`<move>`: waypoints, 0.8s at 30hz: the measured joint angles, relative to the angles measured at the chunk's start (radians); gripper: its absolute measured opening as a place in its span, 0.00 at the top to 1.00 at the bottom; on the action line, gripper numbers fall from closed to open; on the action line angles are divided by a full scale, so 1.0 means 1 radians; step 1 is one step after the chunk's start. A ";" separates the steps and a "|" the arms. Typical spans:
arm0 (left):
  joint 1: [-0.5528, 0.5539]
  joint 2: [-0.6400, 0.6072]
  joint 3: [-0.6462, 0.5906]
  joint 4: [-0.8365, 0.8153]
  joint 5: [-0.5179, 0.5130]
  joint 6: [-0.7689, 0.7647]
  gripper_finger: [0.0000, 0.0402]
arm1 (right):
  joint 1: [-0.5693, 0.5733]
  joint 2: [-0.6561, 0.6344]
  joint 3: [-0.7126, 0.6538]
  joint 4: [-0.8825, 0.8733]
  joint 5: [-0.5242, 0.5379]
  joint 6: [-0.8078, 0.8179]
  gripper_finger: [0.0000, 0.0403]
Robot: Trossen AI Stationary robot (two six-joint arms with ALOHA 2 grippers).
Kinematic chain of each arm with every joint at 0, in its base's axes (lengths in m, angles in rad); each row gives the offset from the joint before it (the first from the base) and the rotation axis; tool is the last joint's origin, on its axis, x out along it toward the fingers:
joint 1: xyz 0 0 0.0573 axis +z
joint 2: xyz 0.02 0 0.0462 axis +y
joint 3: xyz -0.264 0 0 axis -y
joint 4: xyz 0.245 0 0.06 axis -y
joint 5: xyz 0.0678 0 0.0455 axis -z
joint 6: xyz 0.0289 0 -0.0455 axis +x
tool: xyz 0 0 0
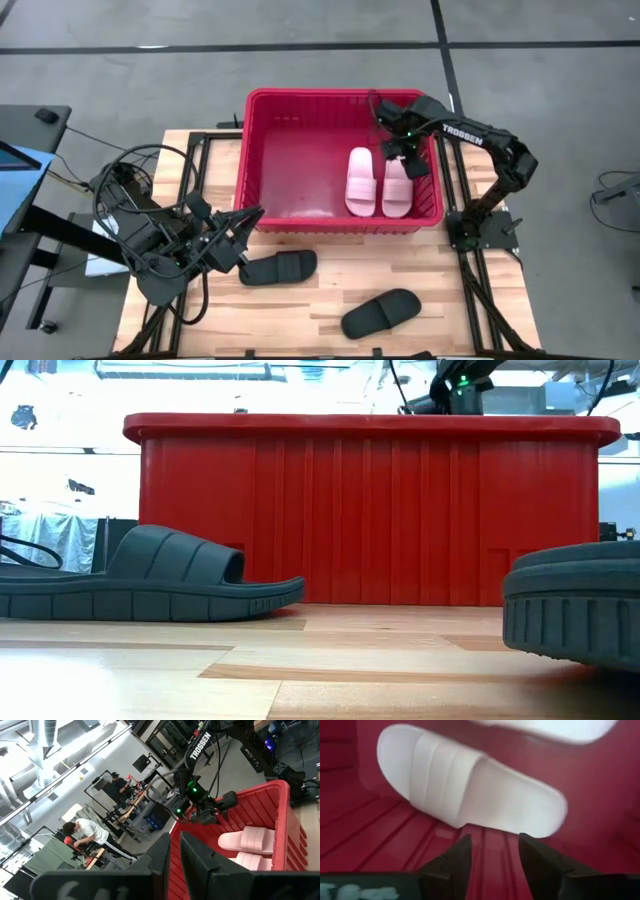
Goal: Pick and place slides into bin
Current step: Put the left black slide into the bin
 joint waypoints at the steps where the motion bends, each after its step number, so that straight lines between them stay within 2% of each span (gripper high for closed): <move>1: 0.000 0.000 0.000 0.000 0.000 0.000 0.92 | 0.001 0.000 0.022 -0.004 0.000 0.000 0.63; 10: 0.000 0.000 0.000 0.001 -0.006 0.012 0.92 | 0.030 0.000 0.206 0.001 -0.004 0.022 0.64; 19: 0.000 0.000 0.000 0.001 -0.007 0.012 0.92 | 0.079 0.000 0.384 0.053 -0.011 0.304 0.64; 24: 0.000 0.000 0.000 0.000 -0.007 0.012 0.92 | 0.115 0.000 0.480 0.051 -0.030 0.381 0.64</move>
